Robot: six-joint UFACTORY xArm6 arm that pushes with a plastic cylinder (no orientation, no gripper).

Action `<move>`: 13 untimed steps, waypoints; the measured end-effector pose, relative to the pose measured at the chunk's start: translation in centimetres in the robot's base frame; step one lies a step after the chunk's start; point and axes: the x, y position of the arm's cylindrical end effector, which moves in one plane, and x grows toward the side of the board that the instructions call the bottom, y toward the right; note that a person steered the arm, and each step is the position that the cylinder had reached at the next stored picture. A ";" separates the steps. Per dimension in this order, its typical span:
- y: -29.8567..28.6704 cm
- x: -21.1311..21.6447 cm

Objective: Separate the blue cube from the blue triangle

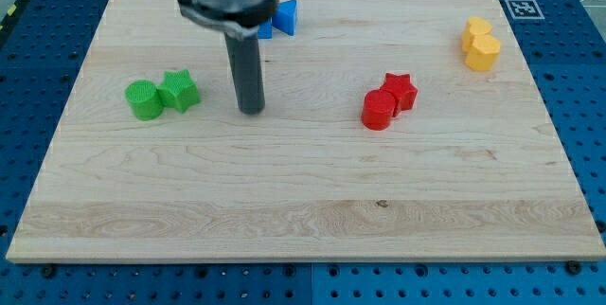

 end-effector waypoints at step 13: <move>3.2 -12.9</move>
